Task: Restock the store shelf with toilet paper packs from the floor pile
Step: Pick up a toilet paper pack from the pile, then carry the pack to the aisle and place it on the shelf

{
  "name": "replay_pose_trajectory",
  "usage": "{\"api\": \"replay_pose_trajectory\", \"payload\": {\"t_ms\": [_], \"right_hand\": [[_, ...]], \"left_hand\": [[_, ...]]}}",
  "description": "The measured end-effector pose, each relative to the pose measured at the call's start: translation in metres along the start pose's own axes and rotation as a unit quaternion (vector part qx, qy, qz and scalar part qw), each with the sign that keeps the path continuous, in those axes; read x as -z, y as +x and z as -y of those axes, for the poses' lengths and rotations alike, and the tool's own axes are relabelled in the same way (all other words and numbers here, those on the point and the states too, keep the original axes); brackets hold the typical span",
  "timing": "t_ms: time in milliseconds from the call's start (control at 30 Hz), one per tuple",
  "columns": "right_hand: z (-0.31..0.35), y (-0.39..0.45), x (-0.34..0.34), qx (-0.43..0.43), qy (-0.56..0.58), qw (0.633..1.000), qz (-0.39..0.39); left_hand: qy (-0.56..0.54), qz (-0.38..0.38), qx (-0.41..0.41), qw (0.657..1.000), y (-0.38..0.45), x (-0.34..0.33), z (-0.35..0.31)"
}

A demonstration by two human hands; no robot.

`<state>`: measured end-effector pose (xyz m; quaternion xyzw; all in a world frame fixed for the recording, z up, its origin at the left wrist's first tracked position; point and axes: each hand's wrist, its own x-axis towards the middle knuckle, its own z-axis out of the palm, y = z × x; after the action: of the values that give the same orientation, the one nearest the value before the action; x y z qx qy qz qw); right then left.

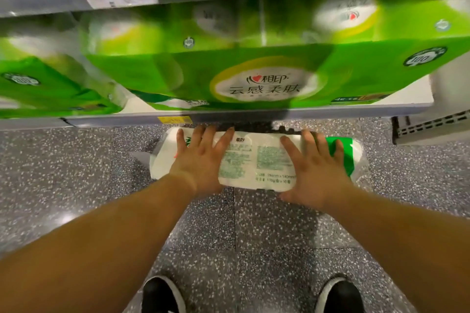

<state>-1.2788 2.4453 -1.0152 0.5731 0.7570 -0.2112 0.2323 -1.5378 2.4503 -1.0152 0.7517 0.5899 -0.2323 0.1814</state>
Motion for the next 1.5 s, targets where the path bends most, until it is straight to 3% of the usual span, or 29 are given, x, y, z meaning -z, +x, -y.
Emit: {"api": "replay_pose_trajectory", "payload": {"t_ms": [200,367,533,933,1133,1500], "right_hand": [[0.005,-0.017,0.033,0.01,-0.021,1.0,-0.016],[0.005,-0.071,0.103,0.023,-0.017,0.999,-0.021],[0.001,-0.152,0.22,0.035,-0.028,0.999,-0.03],[-0.002,-0.391,0.522,0.052,-0.041,0.988,-0.139],[0.002,-0.518,0.633,0.049,-0.049,0.983,-0.172],[0.036,-0.688,0.832,-0.007,-0.058,0.95,-0.306]], "left_hand": [[-0.016,-0.013,-0.003,1.0,-0.016,0.022,0.004],[-0.01,-0.033,-0.014,0.999,-0.066,0.09,0.009],[0.003,-0.057,-0.035,0.998,-0.14,0.209,0.01],[0.061,-0.167,-0.061,0.982,-0.356,0.539,-0.003],[0.121,-0.195,-0.08,0.97,-0.474,0.663,-0.016],[0.079,-0.307,-0.076,0.945,-0.634,0.865,-0.014]]}}
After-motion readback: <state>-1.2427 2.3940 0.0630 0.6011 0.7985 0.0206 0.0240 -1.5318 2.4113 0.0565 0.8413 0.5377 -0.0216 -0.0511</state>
